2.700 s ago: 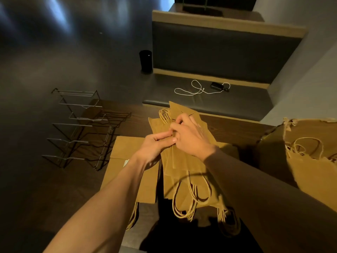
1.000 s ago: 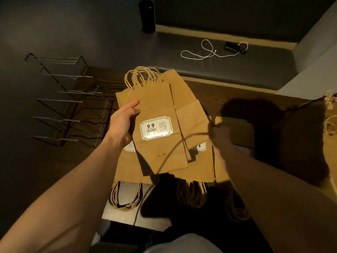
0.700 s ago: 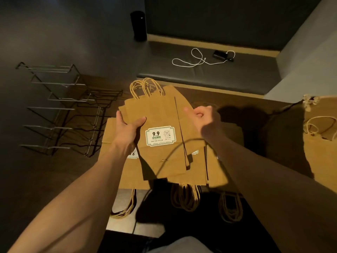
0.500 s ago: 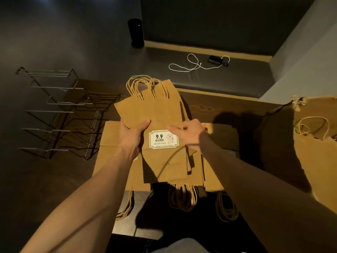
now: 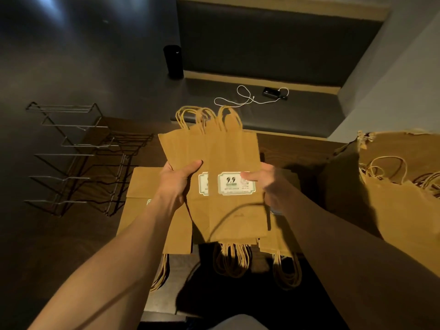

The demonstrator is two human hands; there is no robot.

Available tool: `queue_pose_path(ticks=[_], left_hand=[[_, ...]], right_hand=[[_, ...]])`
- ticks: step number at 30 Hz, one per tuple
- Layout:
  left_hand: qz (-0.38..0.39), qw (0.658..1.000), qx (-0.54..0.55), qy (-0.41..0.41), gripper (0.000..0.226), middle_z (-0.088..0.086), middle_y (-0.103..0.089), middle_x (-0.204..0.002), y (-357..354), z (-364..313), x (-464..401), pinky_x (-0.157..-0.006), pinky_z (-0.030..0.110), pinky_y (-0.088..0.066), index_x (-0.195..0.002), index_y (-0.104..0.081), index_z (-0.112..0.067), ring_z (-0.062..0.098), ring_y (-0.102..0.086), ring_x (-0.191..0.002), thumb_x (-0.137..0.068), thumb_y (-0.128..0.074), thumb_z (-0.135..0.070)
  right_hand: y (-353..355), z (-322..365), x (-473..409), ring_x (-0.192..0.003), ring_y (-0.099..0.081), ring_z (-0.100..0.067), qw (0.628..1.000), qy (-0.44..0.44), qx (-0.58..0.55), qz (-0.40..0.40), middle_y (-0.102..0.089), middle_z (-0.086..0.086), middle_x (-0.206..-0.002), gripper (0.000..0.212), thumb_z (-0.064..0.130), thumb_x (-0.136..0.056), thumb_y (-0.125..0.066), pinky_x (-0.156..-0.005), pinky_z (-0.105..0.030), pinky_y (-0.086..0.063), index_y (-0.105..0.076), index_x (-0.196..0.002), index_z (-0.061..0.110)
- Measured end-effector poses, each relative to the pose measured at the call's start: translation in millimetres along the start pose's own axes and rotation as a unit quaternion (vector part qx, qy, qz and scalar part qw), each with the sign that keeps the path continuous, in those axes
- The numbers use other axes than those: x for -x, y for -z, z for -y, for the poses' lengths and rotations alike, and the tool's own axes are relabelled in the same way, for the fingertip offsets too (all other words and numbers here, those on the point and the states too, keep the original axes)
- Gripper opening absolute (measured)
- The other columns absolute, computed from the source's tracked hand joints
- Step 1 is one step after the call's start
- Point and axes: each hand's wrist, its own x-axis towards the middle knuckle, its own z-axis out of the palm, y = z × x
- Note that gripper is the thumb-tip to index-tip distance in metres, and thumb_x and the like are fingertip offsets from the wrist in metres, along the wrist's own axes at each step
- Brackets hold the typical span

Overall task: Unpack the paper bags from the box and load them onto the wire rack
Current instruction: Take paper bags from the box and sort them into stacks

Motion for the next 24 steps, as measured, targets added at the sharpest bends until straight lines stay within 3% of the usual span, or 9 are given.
queue_pose_path(ticks=[2,6,11,14,16,18,20,22,24], left_hand=[[-0.001,1.000,-0.013,0.008,0.039,0.014,-0.074,-0.109,-5,2,3,-0.084,0.049,-0.060,-0.112,-0.062,-0.014,0.031,-0.073,-0.094,-0.079,-0.082,-0.011],[0.010,1.000,-0.011,0.018,0.033,0.009,-0.075,-0.106,-9,1,6,-0.081,0.046,-0.060,-0.116,-0.061,-0.017,0.028,-0.074,-0.094,-0.090,-0.072,-0.033],[0.001,0.999,-0.042,-0.006,0.028,0.008,-0.075,-0.107,-10,-2,4,-0.059,0.030,-0.058,-0.119,-0.061,-0.014,0.021,-0.074,-0.083,-0.096,-0.064,-0.030],[-0.009,0.998,-0.041,-0.040,0.034,0.009,-0.071,-0.120,-12,-3,0,-0.070,0.036,-0.060,-0.132,-0.055,-0.014,0.022,-0.073,-0.094,-0.100,-0.059,-0.024],[-0.006,0.994,-0.060,-0.087,0.056,0.005,-0.060,-0.137,-9,-8,-4,-0.080,0.040,-0.061,-0.151,-0.033,-0.022,0.021,-0.070,-0.104,-0.101,-0.057,-0.018],[-0.002,0.987,-0.111,-0.118,0.075,-0.001,-0.048,-0.146,-4,-11,-9,-0.092,0.045,-0.057,-0.156,-0.013,-0.036,0.021,-0.063,-0.116,-0.100,-0.057,-0.012],[0.017,0.966,-0.195,-0.169,0.047,-0.001,-0.063,-0.126,-3,-14,-11,-0.082,0.038,-0.058,-0.144,-0.046,-0.030,0.018,-0.062,-0.107,-0.100,-0.055,-0.012],[0.023,0.951,-0.246,-0.184,0.026,-0.006,-0.067,-0.087,-9,-18,-8,-0.064,0.027,-0.047,-0.113,-0.069,-0.026,0.018,-0.056,-0.079,-0.102,-0.050,-0.013],[0.031,0.955,-0.248,-0.161,0.031,-0.007,-0.066,-0.084,-20,-22,-3,-0.065,0.025,-0.043,-0.107,-0.074,-0.021,0.013,-0.056,-0.075,-0.103,-0.045,-0.012]], right_hand=[[-6,3,4,-0.084,-0.068,-0.024,1.000,-0.026,0.014,-0.011,-0.065,-0.018,-0.123,0.056,0.001,-0.080,-0.075,-0.072,-0.035,-0.057,-0.053,-0.132,0.003],[-3,1,5,-0.089,-0.068,-0.029,1.000,0.018,-0.002,-0.023,-0.067,-0.021,-0.118,0.035,-0.005,-0.089,-0.062,-0.069,-0.033,-0.057,-0.059,-0.123,0.001],[11,13,5,-0.069,-0.070,-0.011,0.995,0.045,0.089,-0.012,-0.067,-0.017,-0.100,0.024,-0.004,-0.093,-0.056,-0.058,-0.023,-0.055,-0.056,-0.117,-0.008],[23,16,-3,-0.074,-0.071,-0.023,0.984,0.102,0.142,-0.044,-0.067,-0.027,-0.098,0.023,-0.001,-0.088,-0.057,-0.069,-0.029,-0.055,-0.064,-0.108,-0.012],[25,30,11,-0.078,-0.065,-0.028,0.970,0.107,0.196,-0.093,-0.064,-0.017,-0.089,0.019,-0.005,-0.088,-0.049,-0.063,-0.028,-0.053,-0.062,-0.099,0.003],[28,40,6,-0.080,-0.063,-0.030,0.955,0.122,0.258,-0.079,-0.062,-0.015,-0.087,0.019,-0.005,-0.093,-0.042,-0.059,-0.027,-0.045,-0.059,-0.093,0.003],[24,58,10,-0.095,-0.057,-0.030,0.865,0.164,0.469,-0.069,-0.061,-0.012,-0.098,0.022,0.005,-0.095,-0.043,-0.076,-0.032,-0.041,-0.060,-0.109,0.006],[15,76,20,-0.108,-0.048,-0.026,0.687,0.188,0.698,-0.080,-0.057,-0.002,-0.105,0.035,0.013,-0.090,-0.043,-0.094,-0.042,-0.031,-0.057,-0.119,0.026],[4,80,26,-0.112,-0.044,-0.026,0.502,0.297,0.810,-0.065,-0.057,0.001,-0.105,0.033,0.017,-0.086,-0.046,-0.098,-0.046,-0.027,-0.060,-0.112,0.032]])
